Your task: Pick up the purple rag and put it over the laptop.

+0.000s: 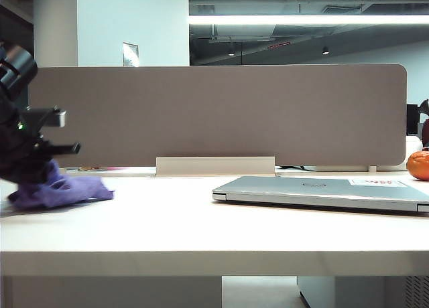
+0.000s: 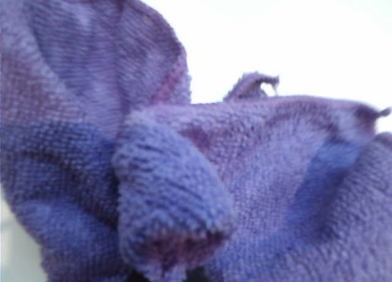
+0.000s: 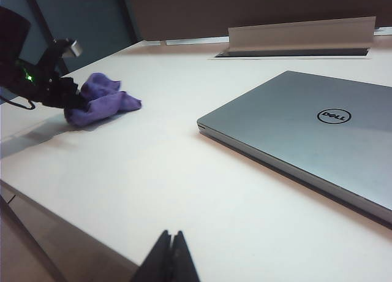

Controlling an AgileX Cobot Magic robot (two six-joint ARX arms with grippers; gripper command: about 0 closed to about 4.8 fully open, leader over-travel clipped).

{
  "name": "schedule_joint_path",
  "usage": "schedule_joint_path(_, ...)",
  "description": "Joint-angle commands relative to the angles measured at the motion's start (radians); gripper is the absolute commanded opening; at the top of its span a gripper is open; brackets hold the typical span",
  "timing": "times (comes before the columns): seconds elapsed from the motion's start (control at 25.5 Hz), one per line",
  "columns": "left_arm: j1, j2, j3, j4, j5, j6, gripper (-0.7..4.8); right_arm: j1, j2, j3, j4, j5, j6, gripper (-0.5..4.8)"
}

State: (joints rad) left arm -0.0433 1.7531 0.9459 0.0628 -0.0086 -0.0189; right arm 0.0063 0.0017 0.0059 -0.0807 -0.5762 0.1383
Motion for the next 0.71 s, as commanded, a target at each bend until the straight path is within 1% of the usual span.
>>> schedule_joint_path(0.04,-0.018,-0.033,0.005,0.101,0.087,-0.053,-0.06,0.000,-0.002,-0.006,0.010,0.001,0.000,-0.08)
schedule_joint_path(0.16,-0.044,-0.056,0.006,0.179,0.120,-0.101,-0.06,0.000,-0.002,-0.006,0.010,0.001,0.000,-0.08)
schedule_joint_path(0.35,-0.095,-0.076,0.025,0.274,0.189,-0.154,-0.06,0.000,-0.002,-0.006,0.010,0.000,0.000,-0.08)
schedule_joint_path(0.43,-0.126,-0.076,0.044,0.286,0.209,-0.173,-0.06,0.000,-0.002,-0.006,0.010,0.001,0.000,-0.08)
schedule_joint_path(0.55,-0.175,-0.076,0.077,0.286,0.208,-0.176,-0.06,0.000,-0.002,-0.006,0.010,0.001,0.000,-0.08)
schedule_joint_path(0.71,-0.279,-0.073,0.155,0.294,0.197,-0.172,-0.06,0.000,-0.002,-0.006,0.011,0.001,0.000,-0.08)
